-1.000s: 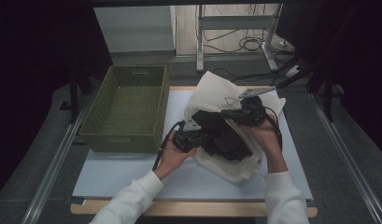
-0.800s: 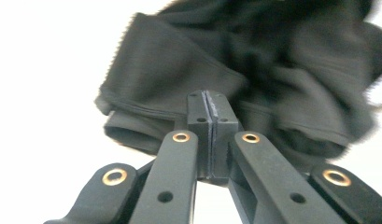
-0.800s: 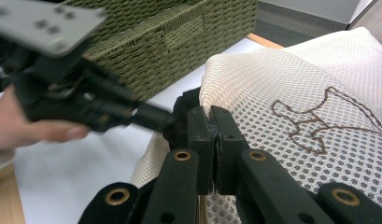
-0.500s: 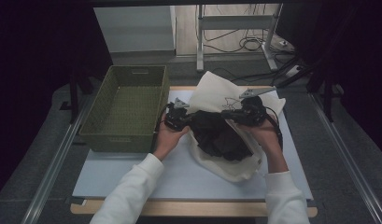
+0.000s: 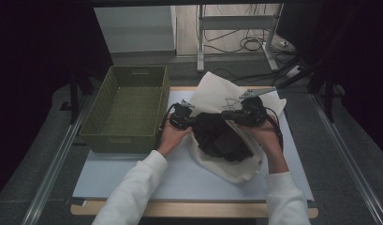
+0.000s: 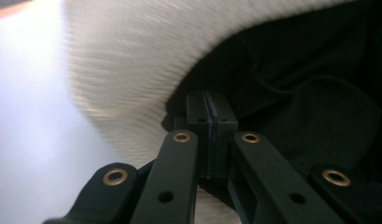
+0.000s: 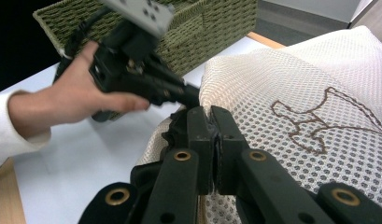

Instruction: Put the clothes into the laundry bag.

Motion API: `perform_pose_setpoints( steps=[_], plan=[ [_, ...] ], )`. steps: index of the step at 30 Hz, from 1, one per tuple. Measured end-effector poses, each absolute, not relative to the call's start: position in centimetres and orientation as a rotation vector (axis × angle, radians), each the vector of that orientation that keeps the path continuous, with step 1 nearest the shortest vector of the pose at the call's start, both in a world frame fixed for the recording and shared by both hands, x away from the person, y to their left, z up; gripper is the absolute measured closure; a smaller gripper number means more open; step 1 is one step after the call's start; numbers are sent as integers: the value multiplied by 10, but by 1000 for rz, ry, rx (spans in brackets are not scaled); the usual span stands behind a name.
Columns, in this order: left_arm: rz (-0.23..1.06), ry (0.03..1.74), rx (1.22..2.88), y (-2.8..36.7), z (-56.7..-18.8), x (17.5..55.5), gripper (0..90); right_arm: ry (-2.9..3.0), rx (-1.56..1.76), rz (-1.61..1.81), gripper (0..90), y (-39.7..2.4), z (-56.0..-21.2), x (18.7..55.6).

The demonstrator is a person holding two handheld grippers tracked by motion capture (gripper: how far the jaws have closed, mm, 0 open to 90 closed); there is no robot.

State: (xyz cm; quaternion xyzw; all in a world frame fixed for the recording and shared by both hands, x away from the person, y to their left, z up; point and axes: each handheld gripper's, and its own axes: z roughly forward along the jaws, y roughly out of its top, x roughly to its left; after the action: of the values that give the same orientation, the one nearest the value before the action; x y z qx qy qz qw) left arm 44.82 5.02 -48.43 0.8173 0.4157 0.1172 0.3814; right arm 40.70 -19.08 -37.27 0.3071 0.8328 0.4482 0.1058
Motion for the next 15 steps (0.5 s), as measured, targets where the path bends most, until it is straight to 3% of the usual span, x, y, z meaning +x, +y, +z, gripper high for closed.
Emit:
perform_pose_setpoints(
  steps=[15],
  plan=[
    [183,979,2103,22,-496,423,900,2440,907,1334,880,-194,-370,406]
  ],
)
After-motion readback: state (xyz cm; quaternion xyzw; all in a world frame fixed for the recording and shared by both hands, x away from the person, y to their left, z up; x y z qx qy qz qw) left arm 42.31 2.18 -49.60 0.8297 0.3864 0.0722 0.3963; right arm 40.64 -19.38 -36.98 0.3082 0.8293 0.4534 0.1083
